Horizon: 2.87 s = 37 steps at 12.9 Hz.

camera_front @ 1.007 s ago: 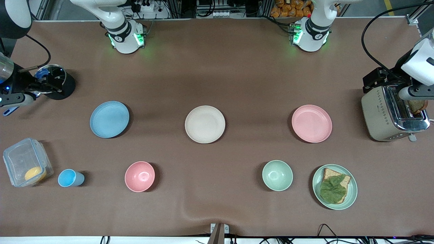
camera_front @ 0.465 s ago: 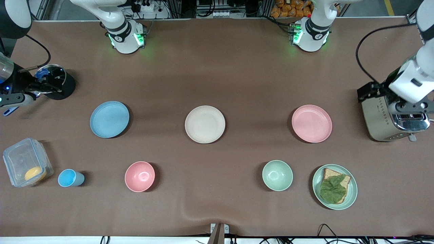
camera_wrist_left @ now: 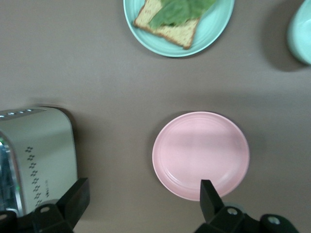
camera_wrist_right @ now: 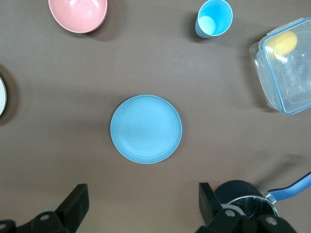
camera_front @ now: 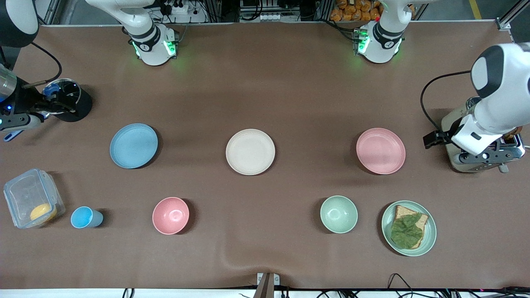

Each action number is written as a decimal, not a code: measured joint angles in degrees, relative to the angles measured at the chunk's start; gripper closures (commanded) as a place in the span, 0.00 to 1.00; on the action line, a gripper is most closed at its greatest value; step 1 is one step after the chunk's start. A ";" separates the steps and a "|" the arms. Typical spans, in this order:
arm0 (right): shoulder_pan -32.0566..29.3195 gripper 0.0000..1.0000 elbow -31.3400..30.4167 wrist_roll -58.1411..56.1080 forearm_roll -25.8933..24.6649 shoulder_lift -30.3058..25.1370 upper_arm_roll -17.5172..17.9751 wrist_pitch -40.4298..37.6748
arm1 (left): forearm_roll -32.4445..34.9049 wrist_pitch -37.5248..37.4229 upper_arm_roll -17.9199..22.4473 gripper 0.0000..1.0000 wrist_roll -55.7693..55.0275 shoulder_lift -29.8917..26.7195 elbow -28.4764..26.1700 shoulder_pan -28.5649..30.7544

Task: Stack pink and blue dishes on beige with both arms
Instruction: 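Lower the left gripper and grip the pink plate's rim, then carry the pink plate with the left gripper while the right gripper reaches the blue plate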

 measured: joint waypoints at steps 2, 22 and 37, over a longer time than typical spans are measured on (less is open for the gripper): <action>0.00 0.00 -0.01 0.00 0.00 0.00 -0.03 -0.02 | 0.01 4.39 0.00 0.00 0.01 2.54 -3.51 0.79; -0.70 0.00 -0.21 0.01 0.00 0.50 -0.16 -0.21 | 0.04 9.43 -0.25 0.75 1.33 20.17 -4.44 3.08; -4.70 0.00 -2.80 0.21 2.36 13.21 -0.24 6.05 | -11.96 -7.52 -9.20 1.00 0.74 16.20 10.95 2.60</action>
